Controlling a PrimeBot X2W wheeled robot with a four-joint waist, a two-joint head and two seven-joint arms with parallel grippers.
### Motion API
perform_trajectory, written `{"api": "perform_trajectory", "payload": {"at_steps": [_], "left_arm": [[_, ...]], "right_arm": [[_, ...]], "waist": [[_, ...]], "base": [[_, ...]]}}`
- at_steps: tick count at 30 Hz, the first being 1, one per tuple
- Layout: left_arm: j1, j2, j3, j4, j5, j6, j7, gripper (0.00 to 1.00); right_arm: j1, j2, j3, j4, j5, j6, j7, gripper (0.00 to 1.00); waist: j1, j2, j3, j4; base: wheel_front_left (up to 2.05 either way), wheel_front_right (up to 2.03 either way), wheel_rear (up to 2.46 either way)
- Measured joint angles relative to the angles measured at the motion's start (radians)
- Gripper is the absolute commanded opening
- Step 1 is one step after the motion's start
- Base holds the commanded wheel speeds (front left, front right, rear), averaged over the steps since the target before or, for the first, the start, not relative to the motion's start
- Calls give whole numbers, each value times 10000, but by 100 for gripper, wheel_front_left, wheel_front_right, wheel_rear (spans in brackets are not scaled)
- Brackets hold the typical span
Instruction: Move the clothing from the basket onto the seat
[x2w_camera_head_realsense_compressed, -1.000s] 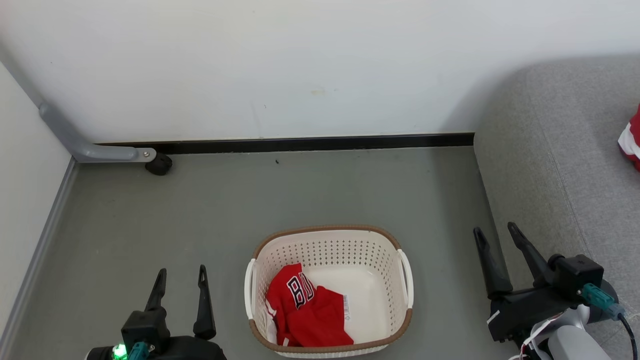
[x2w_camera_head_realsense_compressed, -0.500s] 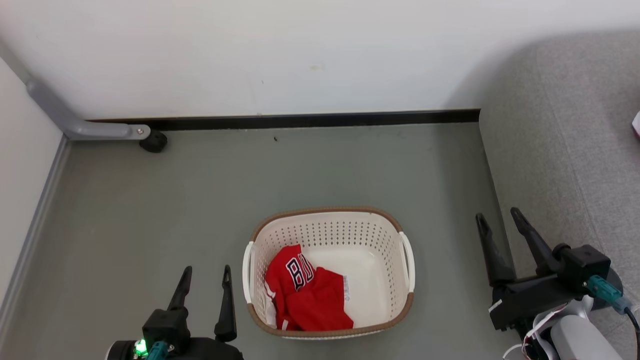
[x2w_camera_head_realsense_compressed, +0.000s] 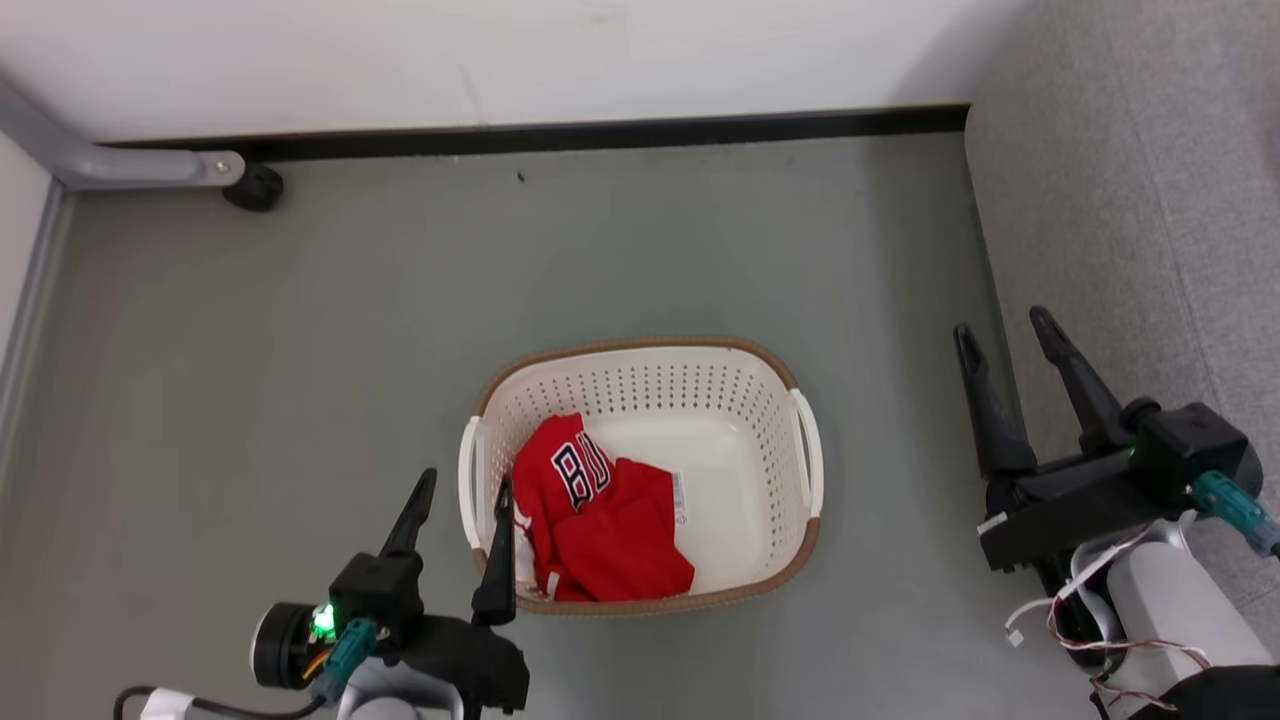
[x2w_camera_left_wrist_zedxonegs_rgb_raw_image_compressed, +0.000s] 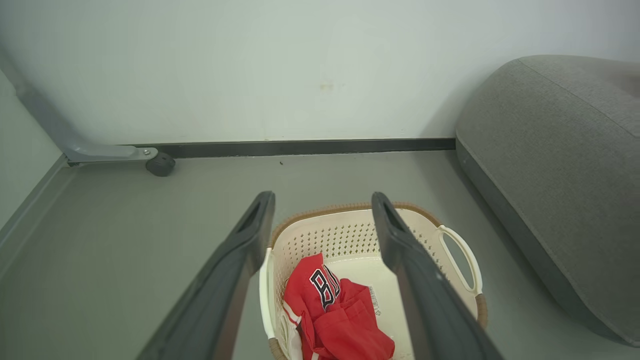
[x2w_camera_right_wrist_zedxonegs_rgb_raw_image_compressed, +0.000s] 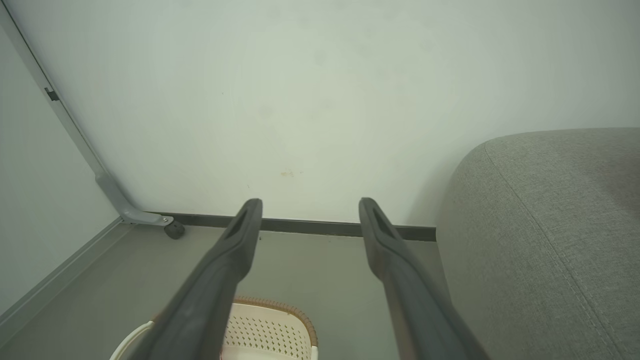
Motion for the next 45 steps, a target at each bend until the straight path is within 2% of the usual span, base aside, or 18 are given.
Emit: {"api": "perform_trajectory", "payload": {"at_steps": [11, 24, 40, 45], "left_arm": [[-1240, -36, -441, 593, -251, -167, 0, 100], [-3172, -82, -1124, 2063, -600, -169, 19, 100], [-5456, -65, -1465, 4065, 94, -259, 1256, 100], [-6211, 255, -1615, 4698, 443, -240, 1814, 100]], "right_arm": [[-849, -6, 121, -616, -105, 2, 0, 100], [-1843, 309, 709, -1143, -366, 13, 0, 100], [-2470, 583, 1026, -1381, -364, 15, 0, 100], [-2752, 658, 1197, -1406, -364, 27, 0, 100]], "waist": [[-1, 0, 1337, -226], [0, 0, 2994, -713], [-1, 0, 4612, -1472], [-1, 0, 5043, -1651]], "base": [[0, 0, 0], [0, 0, 0], [0, 0, 0], [0, 0, 0]]}}
